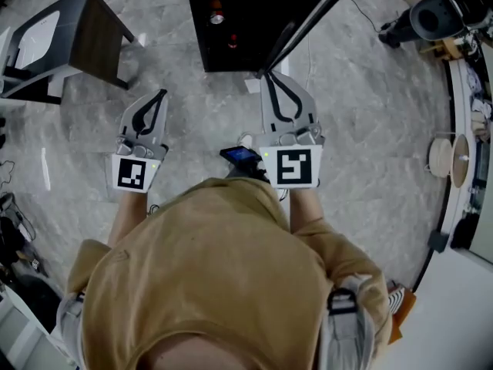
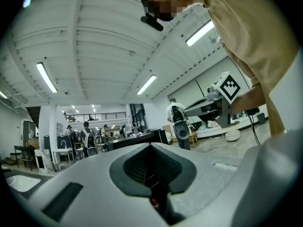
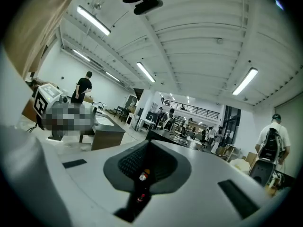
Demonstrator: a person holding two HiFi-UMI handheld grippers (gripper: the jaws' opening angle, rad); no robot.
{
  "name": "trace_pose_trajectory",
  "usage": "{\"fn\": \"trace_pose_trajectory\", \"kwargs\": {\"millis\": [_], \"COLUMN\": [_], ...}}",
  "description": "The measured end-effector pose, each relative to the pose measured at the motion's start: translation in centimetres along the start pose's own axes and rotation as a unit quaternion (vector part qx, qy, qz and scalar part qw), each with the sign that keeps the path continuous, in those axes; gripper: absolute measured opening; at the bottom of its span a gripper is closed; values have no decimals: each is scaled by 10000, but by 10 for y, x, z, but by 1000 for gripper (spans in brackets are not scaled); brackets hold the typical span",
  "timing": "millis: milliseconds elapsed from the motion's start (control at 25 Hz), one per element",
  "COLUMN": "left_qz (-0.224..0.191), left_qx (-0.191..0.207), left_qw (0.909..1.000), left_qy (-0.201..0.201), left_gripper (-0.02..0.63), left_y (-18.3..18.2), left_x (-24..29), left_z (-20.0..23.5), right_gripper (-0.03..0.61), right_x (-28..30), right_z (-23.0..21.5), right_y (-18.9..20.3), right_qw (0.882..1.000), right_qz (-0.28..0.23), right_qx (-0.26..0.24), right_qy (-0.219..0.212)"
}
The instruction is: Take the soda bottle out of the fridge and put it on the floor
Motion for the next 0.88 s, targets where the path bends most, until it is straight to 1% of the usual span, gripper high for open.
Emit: {"fn": "trace_pose_trajectory", "kwargs": {"millis": [240, 360, 520, 640, 760, 880], "left_qz": [208, 286, 344, 411, 439, 453], "left_qx": [-38, -14, 78, 139, 182, 171], "left_qw": [9998, 9996, 9994, 9990, 9985, 9984], "left_qy": [0, 34, -29, -127, -258, -301], "left_gripper": [-5, -5, -5, -5, -5, -5], "left_y": [10, 17, 16, 14, 16, 18], "left_x": [92, 125, 162, 180, 192, 202], "left_z": [-14, -25, -31, -35, -36, -36], "right_gripper": [3, 3, 3, 3, 2, 3], "right_x": [49, 62, 76, 81, 86, 95], "right_z": [-79, -109, -145, -163, -173, -182], "right_y": [22, 32, 41, 50, 59, 65], "right_qw": [9997, 9995, 9990, 9985, 9978, 9973], "right_qz": [-32, -98, -176, -173, -172, -189], "right_qx": [168, 174, 226, 242, 308, 356], "right_qy": [-188, -251, -343, -455, -568, -606]}}
Point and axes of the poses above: the fingertips, and each gripper's own axes: x forward along the fingers, z to its left, y out of its underside, the point moved 1 cm from there along -x, backward along the fingers, and after that the axes turned 11 degrees about x, right-handed, at the moved point
